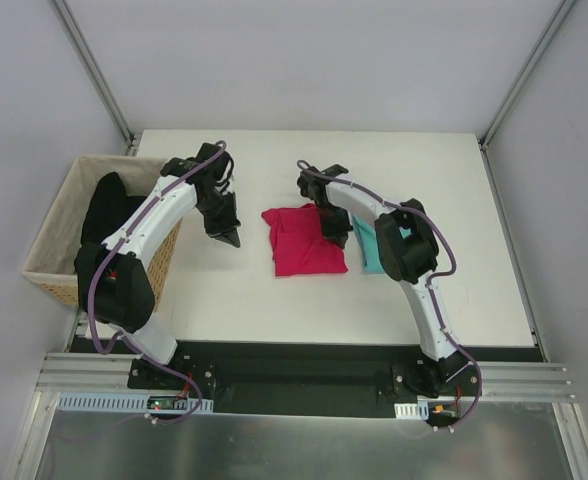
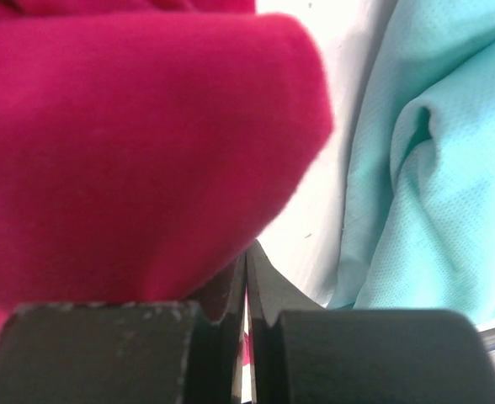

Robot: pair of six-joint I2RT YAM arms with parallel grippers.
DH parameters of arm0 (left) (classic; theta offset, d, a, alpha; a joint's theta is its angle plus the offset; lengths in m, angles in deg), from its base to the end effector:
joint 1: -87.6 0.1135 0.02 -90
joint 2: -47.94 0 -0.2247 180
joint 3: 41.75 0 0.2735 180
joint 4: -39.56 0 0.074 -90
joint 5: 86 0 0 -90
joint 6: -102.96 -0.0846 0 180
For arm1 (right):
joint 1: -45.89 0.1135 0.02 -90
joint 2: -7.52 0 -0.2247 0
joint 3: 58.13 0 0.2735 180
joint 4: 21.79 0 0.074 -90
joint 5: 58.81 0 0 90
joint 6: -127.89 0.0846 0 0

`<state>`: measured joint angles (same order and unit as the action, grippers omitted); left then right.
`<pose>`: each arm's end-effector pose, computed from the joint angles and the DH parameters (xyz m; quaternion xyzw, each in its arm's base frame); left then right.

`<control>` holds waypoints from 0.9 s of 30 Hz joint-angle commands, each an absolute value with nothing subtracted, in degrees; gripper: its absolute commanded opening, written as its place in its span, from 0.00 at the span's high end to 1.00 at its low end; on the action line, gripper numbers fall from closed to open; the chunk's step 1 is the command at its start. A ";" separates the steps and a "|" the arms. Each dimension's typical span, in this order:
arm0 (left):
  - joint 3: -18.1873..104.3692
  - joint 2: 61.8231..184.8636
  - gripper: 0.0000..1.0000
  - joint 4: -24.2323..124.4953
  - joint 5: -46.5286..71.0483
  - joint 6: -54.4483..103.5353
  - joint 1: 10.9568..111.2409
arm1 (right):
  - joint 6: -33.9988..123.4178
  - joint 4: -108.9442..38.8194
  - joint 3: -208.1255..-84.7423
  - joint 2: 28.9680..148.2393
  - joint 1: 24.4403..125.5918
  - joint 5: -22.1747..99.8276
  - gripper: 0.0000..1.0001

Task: Fold and stack the t-shirts
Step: Put the neatly folded tshirt into the corner of the board with both arms

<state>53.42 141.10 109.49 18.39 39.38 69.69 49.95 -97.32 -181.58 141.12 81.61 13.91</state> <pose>0.3402 -0.1320 0.2029 -0.0483 0.9729 -0.1855 0.1296 0.3848 0.2457 0.0737 -0.1970 0.9681 -0.1222 0.0949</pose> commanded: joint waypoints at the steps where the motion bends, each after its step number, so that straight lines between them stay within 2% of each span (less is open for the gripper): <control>1: 52.75 137.94 1.00 110.07 17.45 38.98 70.02 | 51.87 -97.75 -181.37 141.56 83.15 15.71 0.99; 27: 51.69 137.23 1.00 108.84 17.62 39.59 70.02 | 50.02 -100.30 -188.04 144.45 84.39 16.42 0.99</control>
